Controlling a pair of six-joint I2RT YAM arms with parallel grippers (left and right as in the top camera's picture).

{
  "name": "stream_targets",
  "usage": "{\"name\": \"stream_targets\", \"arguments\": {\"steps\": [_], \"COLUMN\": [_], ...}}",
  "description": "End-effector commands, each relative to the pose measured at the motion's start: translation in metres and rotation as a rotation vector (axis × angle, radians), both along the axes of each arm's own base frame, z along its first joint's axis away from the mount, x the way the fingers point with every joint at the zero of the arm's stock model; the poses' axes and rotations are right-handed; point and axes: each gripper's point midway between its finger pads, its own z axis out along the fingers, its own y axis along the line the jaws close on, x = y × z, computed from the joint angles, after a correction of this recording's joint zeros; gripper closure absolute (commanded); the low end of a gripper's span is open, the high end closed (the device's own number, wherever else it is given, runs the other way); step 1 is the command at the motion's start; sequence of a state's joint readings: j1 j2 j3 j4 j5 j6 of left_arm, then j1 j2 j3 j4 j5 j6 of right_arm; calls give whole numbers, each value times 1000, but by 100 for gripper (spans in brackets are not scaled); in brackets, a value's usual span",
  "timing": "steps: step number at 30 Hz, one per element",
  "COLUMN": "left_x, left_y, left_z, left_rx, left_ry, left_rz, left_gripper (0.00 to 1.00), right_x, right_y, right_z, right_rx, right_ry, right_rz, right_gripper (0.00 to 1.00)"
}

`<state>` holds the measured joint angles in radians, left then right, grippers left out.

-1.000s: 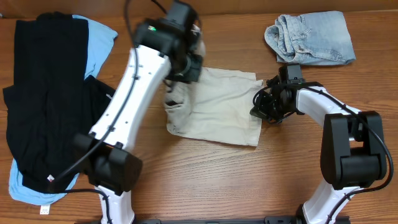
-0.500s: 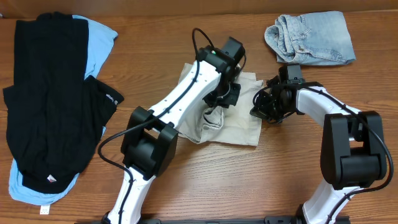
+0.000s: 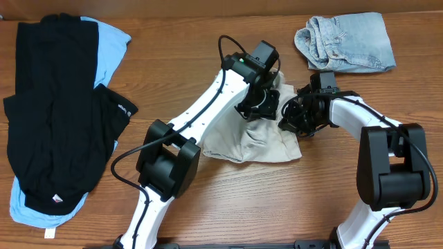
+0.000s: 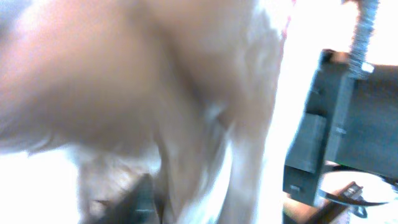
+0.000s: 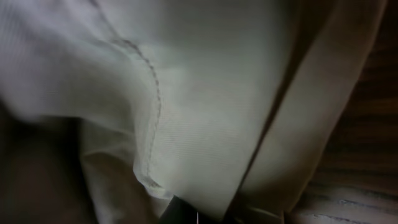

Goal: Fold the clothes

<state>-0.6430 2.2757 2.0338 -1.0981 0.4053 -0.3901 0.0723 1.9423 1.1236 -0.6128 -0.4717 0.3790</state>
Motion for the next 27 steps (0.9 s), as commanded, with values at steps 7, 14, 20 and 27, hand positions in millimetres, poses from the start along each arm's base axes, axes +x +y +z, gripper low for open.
{"name": "stream_targets", "arguments": {"steps": [7,14,20,27], "left_x": [23,65,87,94], "left_y": [27,105,175,222], "left_z": [16,34,33,32], "left_rx": [-30,-12,5,15], "left_ry": [18,22,16,28], "left_rz": [82,205,264,309], "left_gripper": [0,0,0,0], "right_x": [6,16,14,5], "right_y": [-12,-56,-59,-41], "right_z": [-2,44,72,66], "right_rx": [48,34,11,-56], "right_ry": [12,-61,-134,-136], "right_rz": [-56,-113,-23,91], "right_gripper": [96,79,20,0]}}
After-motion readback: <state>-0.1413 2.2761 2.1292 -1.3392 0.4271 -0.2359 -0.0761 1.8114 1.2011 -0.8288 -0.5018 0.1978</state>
